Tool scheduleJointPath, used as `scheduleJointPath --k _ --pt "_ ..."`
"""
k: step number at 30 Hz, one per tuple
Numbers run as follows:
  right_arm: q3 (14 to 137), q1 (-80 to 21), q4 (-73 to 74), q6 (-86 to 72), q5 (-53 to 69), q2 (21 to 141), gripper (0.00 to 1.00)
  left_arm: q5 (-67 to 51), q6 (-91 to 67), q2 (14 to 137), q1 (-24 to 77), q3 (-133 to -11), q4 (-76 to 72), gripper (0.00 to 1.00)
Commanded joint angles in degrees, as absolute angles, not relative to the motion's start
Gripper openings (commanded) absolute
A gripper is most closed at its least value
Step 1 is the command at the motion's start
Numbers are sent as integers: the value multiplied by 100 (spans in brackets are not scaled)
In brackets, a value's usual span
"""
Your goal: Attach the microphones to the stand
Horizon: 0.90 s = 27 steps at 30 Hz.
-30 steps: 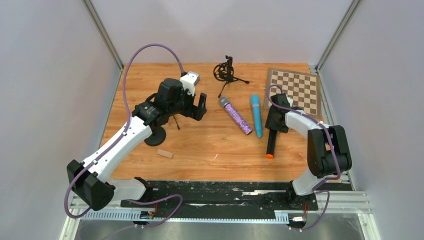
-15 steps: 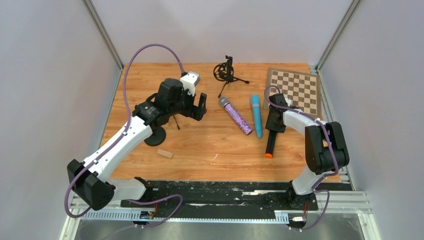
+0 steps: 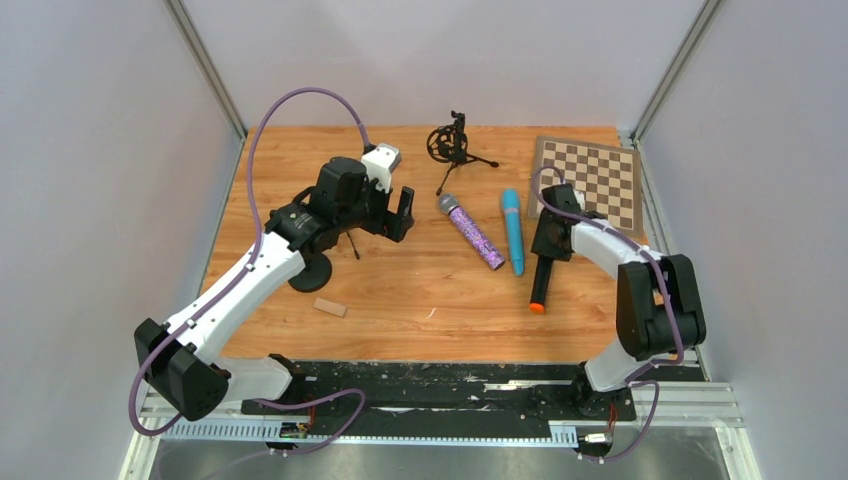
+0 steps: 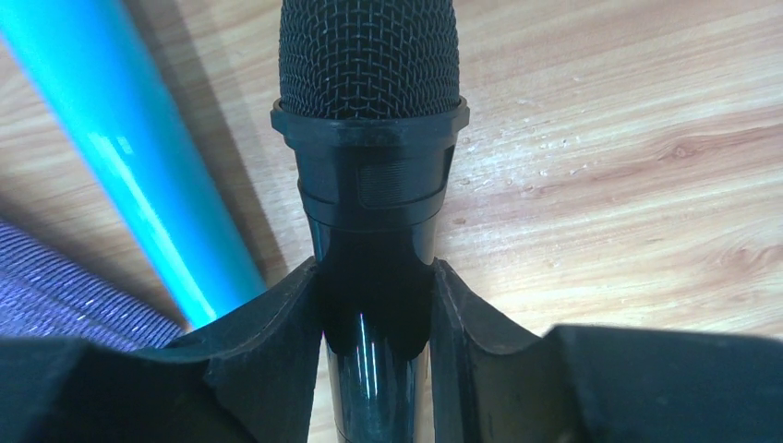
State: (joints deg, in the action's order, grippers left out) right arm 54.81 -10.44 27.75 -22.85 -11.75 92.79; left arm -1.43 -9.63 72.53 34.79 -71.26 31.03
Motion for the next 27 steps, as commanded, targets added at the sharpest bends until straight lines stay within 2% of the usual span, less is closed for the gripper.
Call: scheduleJointPath --k 1,6,12,21,27 --pt "5834 -1080 2696 -2187 -1019 8590 0 -241 -798 7181 3516 -7164 2920 100" --pt "5899 -1130 2643 -2104 -870 7873 0 -179 -793 7181 3517 -7153 2916 100" --pt "5757 -1145 2100 -1851 -114 6632 0 -86 -794 7210 3523 -7160 2932 100" --pt "4942 -1145 127 -1219 2893 5179 0 -65 -765 7028 3524 -7040 2776 100" --pt "4753 -1149 -386 -1341 3699 5153 0 293 -704 6790 3529 -6941 2689 100"
